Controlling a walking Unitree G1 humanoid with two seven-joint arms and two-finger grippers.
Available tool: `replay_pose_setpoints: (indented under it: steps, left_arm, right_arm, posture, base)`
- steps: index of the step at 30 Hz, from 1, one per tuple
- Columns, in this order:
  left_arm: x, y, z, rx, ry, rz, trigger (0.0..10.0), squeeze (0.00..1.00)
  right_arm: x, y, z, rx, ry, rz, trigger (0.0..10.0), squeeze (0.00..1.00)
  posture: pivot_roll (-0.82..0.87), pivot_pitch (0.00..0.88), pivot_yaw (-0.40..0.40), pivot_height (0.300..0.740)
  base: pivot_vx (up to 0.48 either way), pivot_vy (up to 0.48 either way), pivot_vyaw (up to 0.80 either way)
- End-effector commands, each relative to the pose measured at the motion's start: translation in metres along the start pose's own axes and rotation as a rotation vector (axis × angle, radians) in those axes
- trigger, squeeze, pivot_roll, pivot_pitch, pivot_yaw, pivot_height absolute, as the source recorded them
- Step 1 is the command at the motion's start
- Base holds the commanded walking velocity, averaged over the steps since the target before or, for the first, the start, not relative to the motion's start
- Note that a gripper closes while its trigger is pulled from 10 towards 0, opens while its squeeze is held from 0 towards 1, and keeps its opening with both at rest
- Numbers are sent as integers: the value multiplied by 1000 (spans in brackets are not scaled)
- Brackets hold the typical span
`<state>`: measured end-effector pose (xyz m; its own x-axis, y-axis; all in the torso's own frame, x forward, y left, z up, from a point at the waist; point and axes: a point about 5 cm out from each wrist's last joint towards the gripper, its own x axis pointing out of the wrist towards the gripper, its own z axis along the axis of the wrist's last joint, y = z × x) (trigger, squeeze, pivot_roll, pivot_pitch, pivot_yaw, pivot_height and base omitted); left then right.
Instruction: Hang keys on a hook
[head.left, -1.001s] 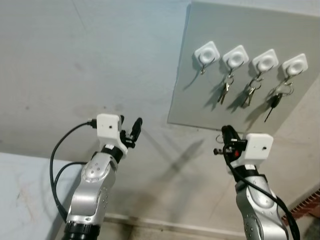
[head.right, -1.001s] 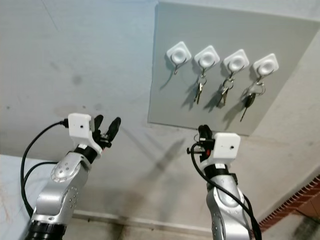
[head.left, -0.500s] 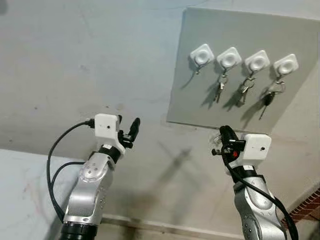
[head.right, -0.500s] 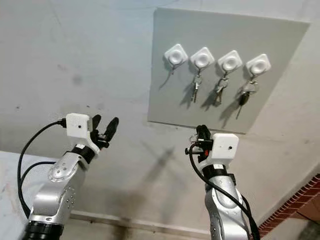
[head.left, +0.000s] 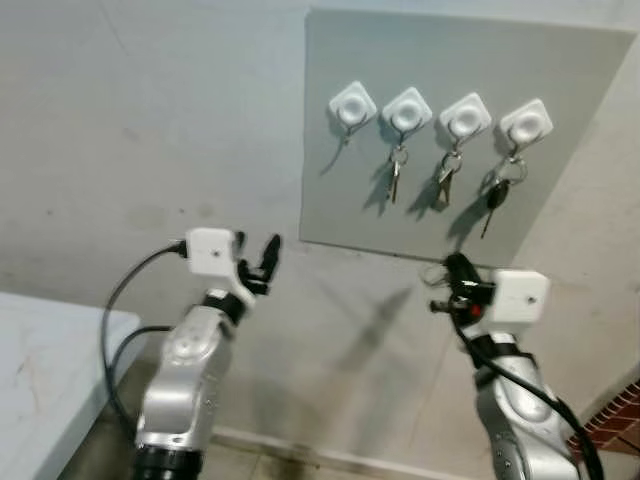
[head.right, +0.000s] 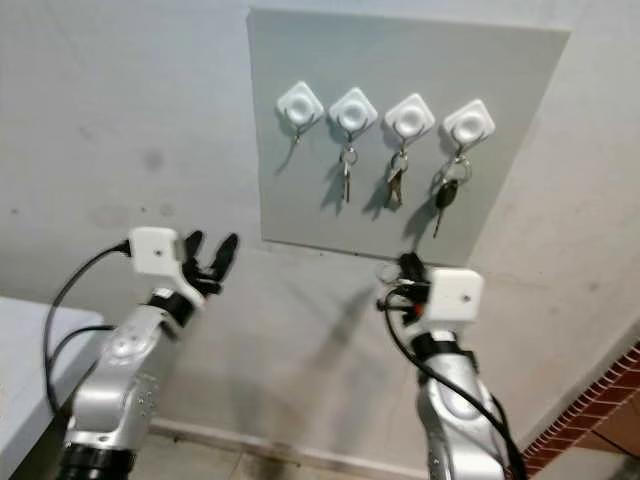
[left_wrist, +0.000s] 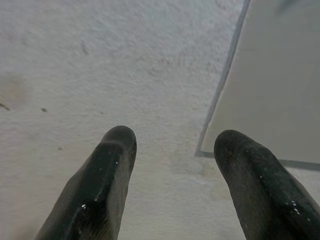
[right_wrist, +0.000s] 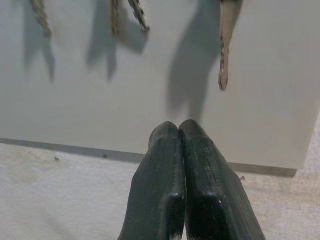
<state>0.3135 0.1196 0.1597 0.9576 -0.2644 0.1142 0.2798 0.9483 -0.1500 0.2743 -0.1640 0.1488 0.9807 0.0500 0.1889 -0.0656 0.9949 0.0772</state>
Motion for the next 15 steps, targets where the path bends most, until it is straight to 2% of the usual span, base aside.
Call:
replay_pose_setpoints:
  steps: [1, 5, 8, 15]
  left_arm:
    - [0, 5, 2, -1, 4, 25, 10000, 0]
    - [0, 8, 0, -26, 17, 42, 10000, 0]
    - [1, 8, 1, -34, 13, 40, 10000, 0]
    - [3, 4, 0, -1, 27, 33, 10000, 0]
  right_arm:
    - [2, 4, 4, 8, -16, 14, 10000, 0]
    - [2, 5, 4, 9, -15, 15, 10000, 0]
    - [2, 5, 4, 9, -15, 16, 10000, 0]
    - [3, 6, 3, 9, -15, 27, 10000, 0]
  posture:
    - [-50, 0, -32, 740]
    - [-50, 0, -32, 740]
    - [-51, 0, -35, 740]
    - [-50, 0, -36, 740]
  base:
    - [0, 0, 0]
    - [0, 0, 0]
    - [0, 471, 0]
    - [0, 0, 0]
